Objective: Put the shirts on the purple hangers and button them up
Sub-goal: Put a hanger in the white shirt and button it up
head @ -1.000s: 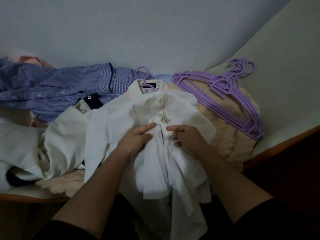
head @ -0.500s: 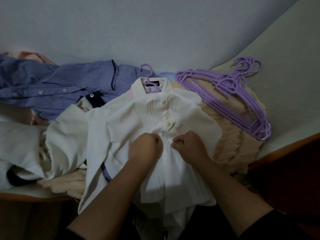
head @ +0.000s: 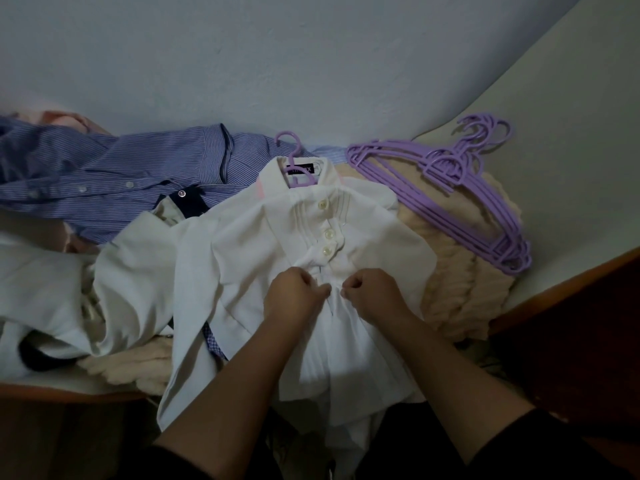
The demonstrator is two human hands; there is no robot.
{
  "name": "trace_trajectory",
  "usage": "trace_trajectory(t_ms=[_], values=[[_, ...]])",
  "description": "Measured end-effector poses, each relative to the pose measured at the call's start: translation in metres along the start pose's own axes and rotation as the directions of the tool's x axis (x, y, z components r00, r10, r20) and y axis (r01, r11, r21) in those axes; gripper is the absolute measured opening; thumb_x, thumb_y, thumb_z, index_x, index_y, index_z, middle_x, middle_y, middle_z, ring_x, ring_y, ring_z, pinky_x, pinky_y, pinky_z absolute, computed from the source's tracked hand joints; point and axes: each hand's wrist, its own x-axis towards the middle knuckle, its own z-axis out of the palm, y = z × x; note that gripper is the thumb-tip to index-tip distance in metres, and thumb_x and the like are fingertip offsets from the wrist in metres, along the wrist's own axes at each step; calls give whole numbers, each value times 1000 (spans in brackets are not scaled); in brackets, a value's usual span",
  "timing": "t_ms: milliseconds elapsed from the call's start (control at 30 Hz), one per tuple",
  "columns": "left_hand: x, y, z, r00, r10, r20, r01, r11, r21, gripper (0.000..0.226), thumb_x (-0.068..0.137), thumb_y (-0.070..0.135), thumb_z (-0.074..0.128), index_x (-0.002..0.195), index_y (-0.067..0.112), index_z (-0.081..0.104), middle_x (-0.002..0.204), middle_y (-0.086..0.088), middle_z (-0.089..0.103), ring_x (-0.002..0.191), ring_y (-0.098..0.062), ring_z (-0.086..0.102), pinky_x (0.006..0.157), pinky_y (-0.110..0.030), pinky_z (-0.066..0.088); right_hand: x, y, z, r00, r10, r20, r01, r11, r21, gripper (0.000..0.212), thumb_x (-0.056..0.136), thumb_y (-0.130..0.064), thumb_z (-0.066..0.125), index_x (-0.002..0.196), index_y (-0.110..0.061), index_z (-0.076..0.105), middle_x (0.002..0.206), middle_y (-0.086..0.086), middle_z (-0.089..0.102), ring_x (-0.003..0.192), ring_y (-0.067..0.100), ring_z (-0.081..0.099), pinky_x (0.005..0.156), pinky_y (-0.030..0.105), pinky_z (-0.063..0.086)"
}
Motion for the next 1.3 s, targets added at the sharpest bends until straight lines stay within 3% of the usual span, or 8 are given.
trace_trajectory(t_ms=[133, 200, 333, 467, 733, 967, 1167, 1300], values=[[1, 0, 0, 1000, -20, 21, 21, 1000, -8, 15, 78, 22, 65, 65, 17, 59, 64, 6, 57, 72, -17, 60, 58, -24, 42, 0, 1, 0, 999, 49, 1, -49, 998, 45, 20, 88, -3, 54, 99, -8, 71, 103, 11, 69, 98, 26, 65, 92, 35, 50], [-2, -1, -4, 999, -31, 21, 33, 996, -79, 4, 80, 21, 65, 80, 17, 67, 77, 7, 63, 79, -14, 63, 70, -24, 50, 0, 1, -1, 998, 59, 10, -59, 997, 55, 26, 87, 0, 51, 103, -8, 70, 107, 11, 68, 100, 26, 64, 94, 35, 49], [-21, -6, -18, 994, -30, 104, 76, 881, -467, 10, 84, 12, 65, 86, 6, 74, 63, -5, 64, 54, -14, 56, 53, -22, 47, -3, -7, -2, 995, 87, 41, -95, 959, 269, 19, 87, 0, 53, 93, -7, 70, 86, 10, 68, 77, 23, 65, 76, 34, 54], [-37, -9, -28, 989, 3, 147, 87, 793, -603, 17, 87, 9, 62, 87, 18, 77, 74, -12, 72, 63, -15, 60, 62, -25, 51, -11, -19, -1, 994, 78, 77, -105, 875, 472, 19, 88, -1, 57, 75, -13, 64, 66, 5, 63, 59, 16, 61, 66, 30, 55], [-40, -6, -28, 984, 91, 156, 18, 808, -589, 22, 90, 12, 60, 93, 27, 76, 88, -17, 73, 88, -38, 68, 85, -46, 53, -26, -26, -5, 998, 26, 62, -60, 762, 644, 11, 87, 2, 59, 87, -5, 66, 68, 7, 64, 62, 13, 62, 59, 18, 53], [-40, -7, -28, 982, 133, 134, -29, 808, -589, 25, 89, 6, 59, 99, 23, 75, 88, -20, 72, 72, -20, 60, 74, -35, 53, -26, -24, -8, 997, 70, 40, -80, 768, 635, 12, 86, 3, 59, 82, -7, 65, 68, 9, 65, 60, 15, 62, 56, 19, 53], [-38, -8, -25, 981, 132, 140, -30, 823, -567, 24, 89, 7, 59, 98, 22, 76, 77, -6, 73, 64, -8, 59, 69, -26, 51, -26, -24, -11, 993, 56, 99, -107, 756, 645, 11, 88, 6, 56, 96, 5, 63, 66, 11, 61, 48, 8, 58, 53, 18, 52], [-36, -6, -25, 979, 143, 145, -37, 826, -562, 20, 91, 14, 59, 95, 23, 76, 83, -9, 74, 72, -18, 63, 66, -25, 50, -24, -20, -9, 996, 52, 69, -84, 769, 633, 12, 87, 5, 57, 97, 5, 64, 66, 9, 62, 47, 5, 59, 53, 18, 53]])
